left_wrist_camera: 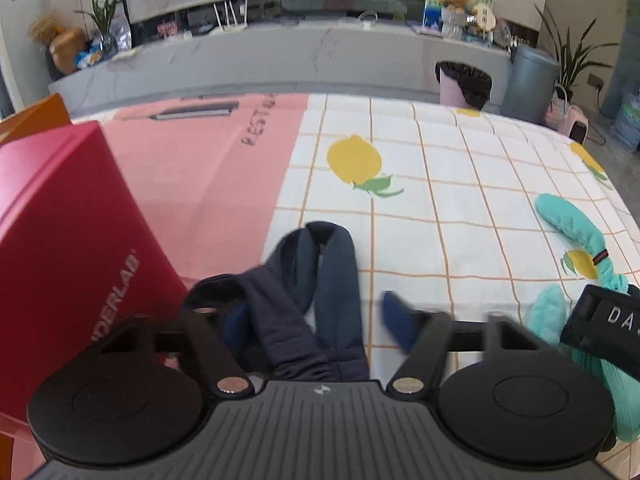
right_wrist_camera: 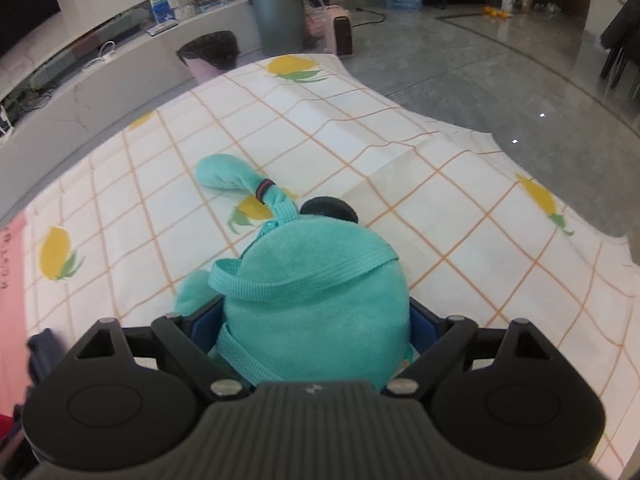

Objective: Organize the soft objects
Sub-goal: 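Grasp the navy cloth with the left tool while the right tool holds the teal bag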

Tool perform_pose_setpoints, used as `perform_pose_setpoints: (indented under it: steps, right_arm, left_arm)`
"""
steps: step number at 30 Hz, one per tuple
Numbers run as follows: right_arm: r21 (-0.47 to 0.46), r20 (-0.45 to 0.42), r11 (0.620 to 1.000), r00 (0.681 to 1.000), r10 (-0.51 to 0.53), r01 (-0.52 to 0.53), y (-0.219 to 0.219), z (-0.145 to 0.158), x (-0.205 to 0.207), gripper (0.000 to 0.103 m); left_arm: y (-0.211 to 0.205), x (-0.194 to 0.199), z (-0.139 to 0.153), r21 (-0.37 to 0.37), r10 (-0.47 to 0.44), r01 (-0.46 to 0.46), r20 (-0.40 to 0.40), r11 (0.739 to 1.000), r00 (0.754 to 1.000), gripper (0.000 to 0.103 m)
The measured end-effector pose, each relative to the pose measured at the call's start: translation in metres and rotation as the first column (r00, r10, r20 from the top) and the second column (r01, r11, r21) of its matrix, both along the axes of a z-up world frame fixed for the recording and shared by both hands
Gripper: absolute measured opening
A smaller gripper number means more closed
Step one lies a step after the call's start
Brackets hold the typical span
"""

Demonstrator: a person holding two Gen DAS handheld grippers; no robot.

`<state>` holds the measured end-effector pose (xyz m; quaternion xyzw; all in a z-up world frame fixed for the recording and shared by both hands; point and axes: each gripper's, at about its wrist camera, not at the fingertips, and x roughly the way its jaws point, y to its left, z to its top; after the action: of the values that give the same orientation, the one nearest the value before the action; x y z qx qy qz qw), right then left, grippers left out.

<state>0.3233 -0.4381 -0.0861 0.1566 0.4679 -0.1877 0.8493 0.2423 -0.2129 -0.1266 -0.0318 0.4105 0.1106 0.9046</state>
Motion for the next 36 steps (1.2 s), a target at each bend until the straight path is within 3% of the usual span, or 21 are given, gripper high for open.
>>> perform_pose_setpoints:
  steps: [1,2,6,9,16,21,27,36]
  right_arm:
    - [-0.002,0.000,1.000,1.000,0.010,-0.010,0.001,0.000,0.000,0.087]
    - [-0.006,-0.003,1.000,1.000,0.021,-0.021,0.002,0.000,0.001,0.087]
    - [-0.013,-0.007,0.999,0.999,0.048,-0.048,0.005,0.000,0.001,0.086]
    - [0.041,0.021,0.999,1.000,0.020,-0.021,-0.001,0.003,-0.002,0.086]
    - [0.040,0.052,0.999,0.998,0.019,-0.021,0.000,0.015,-0.007,0.086]
    - [0.049,0.060,0.998,0.998,0.023,-0.026,0.001,0.018,-0.008,0.086]
    - [0.082,0.096,0.996,0.995,0.039,-0.047,-0.002,0.027,-0.010,0.086]
    - [0.149,0.179,0.988,0.984,0.021,-0.048,-0.003,0.049,-0.016,0.086]
  left_arm:
    - [0.001,-0.001,0.001,0.002,0.002,-0.002,0.000,1.000,1.000,0.052]
    - [0.004,-0.001,0.003,-0.005,-0.003,0.003,-0.001,1.000,1.000,0.050]
    - [0.019,-0.005,0.005,-0.054,0.052,-0.051,0.017,0.997,0.999,0.018]
    - [0.029,-0.010,0.009,-0.118,0.085,-0.080,0.036,0.990,0.996,0.011]
    - [0.034,-0.026,0.033,-0.213,0.004,0.024,0.132,0.977,0.991,0.008]
    - [0.034,-0.029,0.048,-0.266,-0.053,0.092,0.148,0.960,0.988,0.008]
    - [0.023,-0.027,0.060,-0.240,-0.112,0.139,0.122,0.961,0.986,0.008]
    - [0.008,-0.025,0.086,-0.127,-0.260,0.270,0.090,0.954,0.961,0.008]
